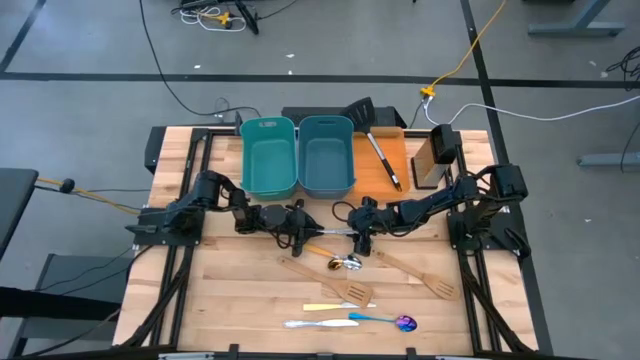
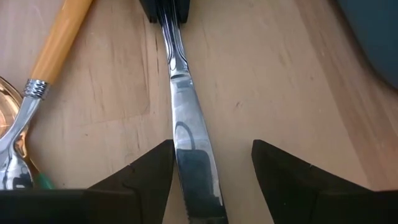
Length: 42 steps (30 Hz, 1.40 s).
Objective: Pick & Place Kitchen Items
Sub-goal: Put the top silver table knife into the blue bin
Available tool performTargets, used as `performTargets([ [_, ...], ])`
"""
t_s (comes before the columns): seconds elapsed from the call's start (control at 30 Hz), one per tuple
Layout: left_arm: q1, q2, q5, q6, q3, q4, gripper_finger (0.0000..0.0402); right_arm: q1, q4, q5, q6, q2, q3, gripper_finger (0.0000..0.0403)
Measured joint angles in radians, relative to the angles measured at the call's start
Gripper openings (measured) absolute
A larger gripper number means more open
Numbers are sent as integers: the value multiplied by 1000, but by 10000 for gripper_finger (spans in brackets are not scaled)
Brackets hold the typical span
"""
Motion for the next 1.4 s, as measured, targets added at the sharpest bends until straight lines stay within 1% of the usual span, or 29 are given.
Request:
performTargets([
  [0.6,1,4,19,-22,-1,38,67,15,-13,18,15,0,1,228],
  [0.7,1,4,20,-28,0,41,67,15,-16,18,15,0,1,222],
  [0.97,1,5,33,-30,0,51,67,16,-19,15,14,0,1,177],
  [1.27,1,6,46,-31,1,58,67,17,-20,1,-6,1,1,102],
  [1.4,1,6,53,-29,1,58,67,18,-19,-2,-11,1,1,95],
])
